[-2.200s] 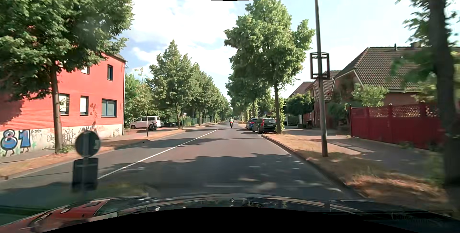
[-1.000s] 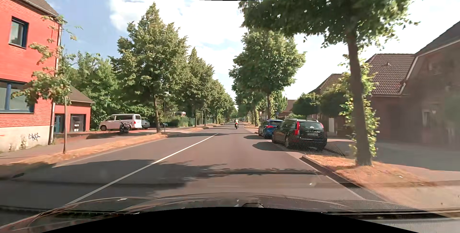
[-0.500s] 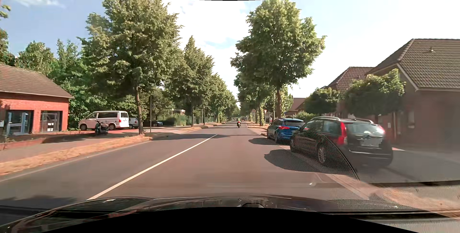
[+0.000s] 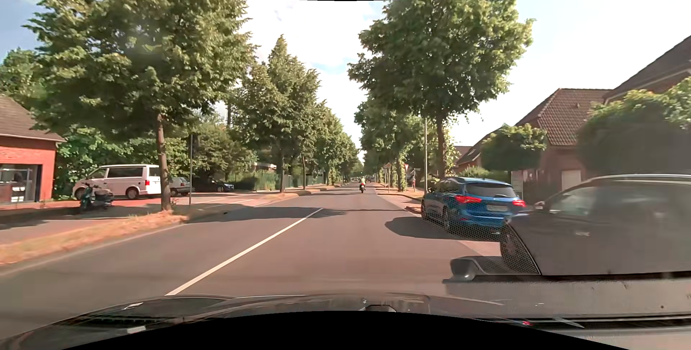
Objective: Follow the waypoints while adhering to traffic rules and regulations
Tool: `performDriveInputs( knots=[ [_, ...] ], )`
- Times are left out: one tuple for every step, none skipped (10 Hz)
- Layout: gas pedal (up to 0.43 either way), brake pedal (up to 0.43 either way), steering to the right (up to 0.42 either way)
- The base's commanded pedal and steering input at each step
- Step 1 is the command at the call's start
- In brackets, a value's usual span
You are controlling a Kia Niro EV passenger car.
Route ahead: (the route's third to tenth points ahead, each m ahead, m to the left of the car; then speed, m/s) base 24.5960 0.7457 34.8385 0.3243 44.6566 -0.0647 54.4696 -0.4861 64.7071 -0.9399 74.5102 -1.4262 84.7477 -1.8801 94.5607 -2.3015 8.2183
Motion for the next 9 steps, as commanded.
performDriveInputs(
  knots=[
    [0.157, 0.000, -0.001],
    [0.157, 0.000, 0.001],
    [0.157, 0.000, 0.003],
    [0.150, 0.000, 0.005],
    [0.150, 0.000, 0.008],
    [0.150, 0.000, 0.009],
    [0.150, 0.000, 0.009],
    [0.150, 0.000, 0.010],
    [0.150, 0.000, 0.010]
  ],
)
